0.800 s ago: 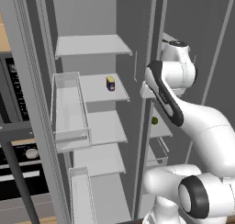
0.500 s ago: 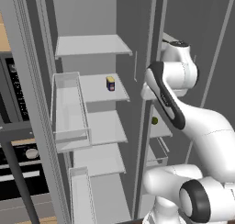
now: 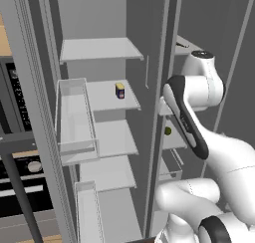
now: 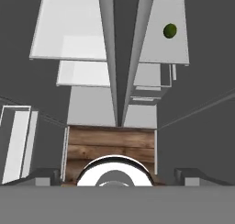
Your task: Pick up the frozen fish from the freezer, place it on any shelf in the fridge, and close the fridge and freezer doors when done.
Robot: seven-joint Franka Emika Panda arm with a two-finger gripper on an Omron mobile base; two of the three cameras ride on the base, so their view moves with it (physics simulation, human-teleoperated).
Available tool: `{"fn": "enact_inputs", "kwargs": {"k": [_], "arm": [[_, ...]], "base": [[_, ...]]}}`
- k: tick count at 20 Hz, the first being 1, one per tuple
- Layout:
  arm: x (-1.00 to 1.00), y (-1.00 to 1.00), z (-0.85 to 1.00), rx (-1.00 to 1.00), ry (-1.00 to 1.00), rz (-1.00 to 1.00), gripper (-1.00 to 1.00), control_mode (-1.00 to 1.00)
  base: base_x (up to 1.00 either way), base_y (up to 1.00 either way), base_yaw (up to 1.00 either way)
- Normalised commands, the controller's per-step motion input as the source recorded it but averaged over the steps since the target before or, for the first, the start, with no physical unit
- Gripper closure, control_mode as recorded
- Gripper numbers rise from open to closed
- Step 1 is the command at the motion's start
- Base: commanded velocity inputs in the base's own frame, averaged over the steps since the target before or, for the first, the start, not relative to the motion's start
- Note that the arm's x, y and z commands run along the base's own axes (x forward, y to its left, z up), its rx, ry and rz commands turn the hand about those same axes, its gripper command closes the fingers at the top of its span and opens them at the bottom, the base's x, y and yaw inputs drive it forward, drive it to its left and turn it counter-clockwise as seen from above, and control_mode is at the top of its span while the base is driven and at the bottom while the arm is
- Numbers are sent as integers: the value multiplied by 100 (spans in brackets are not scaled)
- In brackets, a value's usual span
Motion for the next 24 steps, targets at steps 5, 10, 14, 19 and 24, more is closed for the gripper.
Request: {"fn": "enact_inputs", "kwargs": {"k": [5,10,14,19,24], "arm": [[19,-14,0,0,0,0,-100,-100],[25,-46,0,0,0,3,-100,-100],[22,-51,0,0,0,1,-100,-100],[-64,22,0,-2,-7,5,-100,-100],[-68,65,0,-1,-2,10,-100,-100]], "base": [[0,0,0],[0,0,0],[0,0,0],[0,0,0],[0,0,0]]}}
